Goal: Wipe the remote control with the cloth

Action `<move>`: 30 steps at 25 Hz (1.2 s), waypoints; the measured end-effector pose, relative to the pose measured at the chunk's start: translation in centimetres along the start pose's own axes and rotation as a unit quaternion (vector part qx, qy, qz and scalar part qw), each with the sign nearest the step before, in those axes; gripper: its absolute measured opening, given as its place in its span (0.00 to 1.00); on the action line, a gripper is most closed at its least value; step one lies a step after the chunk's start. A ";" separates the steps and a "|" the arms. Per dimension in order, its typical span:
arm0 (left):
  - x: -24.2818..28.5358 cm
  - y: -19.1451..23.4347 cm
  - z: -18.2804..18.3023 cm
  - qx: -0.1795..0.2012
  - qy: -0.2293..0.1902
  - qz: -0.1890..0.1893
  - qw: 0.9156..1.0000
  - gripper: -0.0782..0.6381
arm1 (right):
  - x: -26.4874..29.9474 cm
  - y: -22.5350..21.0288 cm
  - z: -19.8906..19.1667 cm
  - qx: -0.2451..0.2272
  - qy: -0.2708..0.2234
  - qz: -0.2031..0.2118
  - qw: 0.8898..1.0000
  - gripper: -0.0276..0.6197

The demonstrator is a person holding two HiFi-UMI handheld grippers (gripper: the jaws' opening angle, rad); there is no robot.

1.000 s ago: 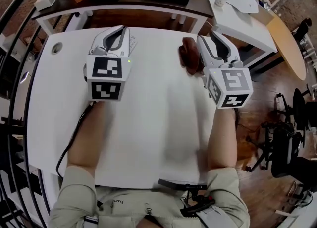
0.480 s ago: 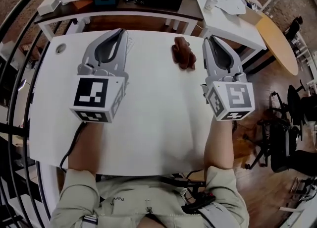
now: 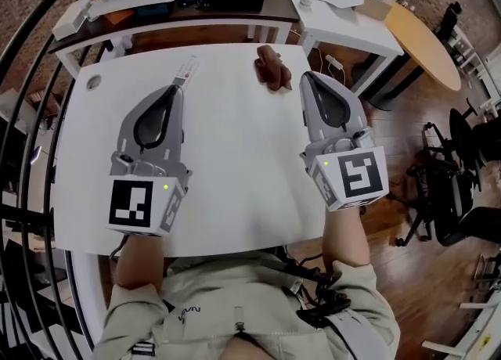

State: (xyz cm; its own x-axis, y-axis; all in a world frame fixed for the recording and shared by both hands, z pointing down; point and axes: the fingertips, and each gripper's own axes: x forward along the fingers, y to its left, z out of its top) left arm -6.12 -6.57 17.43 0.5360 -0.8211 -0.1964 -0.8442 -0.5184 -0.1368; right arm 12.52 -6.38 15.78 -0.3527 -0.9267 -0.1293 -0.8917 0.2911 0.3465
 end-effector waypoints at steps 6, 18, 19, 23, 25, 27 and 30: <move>-3.6 -1.2 -2.7 -0.032 0.045 0.024 0.998 0.12 | -2.2 5.5 -2.7 0.000 0.004 0.055 0.998 0.05; -5.7 -7.0 -9.7 -0.036 0.103 -0.015 0.994 0.12 | -6.1 11.1 -8.9 0.051 0.079 0.099 0.991 0.05; -5.7 -7.4 -9.8 -0.036 0.100 -0.019 0.994 0.12 | -6.2 11.1 -9.2 0.051 0.077 0.099 0.991 0.05; -5.9 -8.5 -10.3 -0.035 0.094 -0.027 0.995 0.12 | -6.7 11.4 -9.7 0.054 0.076 0.100 0.991 0.05; -6.3 -8.6 -10.4 -0.013 0.091 -0.032 0.995 0.12 | -6.8 12.0 -9.8 0.062 0.081 0.109 0.989 0.05; -6.7 -8.8 -10.2 -0.013 0.092 -0.028 0.995 0.12 | -7.0 12.8 -9.9 0.068 0.082 0.116 0.987 0.05; -7.1 -8.7 -9.5 -0.041 0.090 -0.004 0.995 0.12 | -7.0 13.5 -10.3 0.076 0.085 0.121 0.986 0.05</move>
State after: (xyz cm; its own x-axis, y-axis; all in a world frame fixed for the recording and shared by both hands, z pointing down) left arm -2.65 1.47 29.26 0.5387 -0.8423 -0.0179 -0.8416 -0.5371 -0.0559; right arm 5.85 1.55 30.93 -0.5194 -0.8484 0.1020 -0.8242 0.5289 0.2023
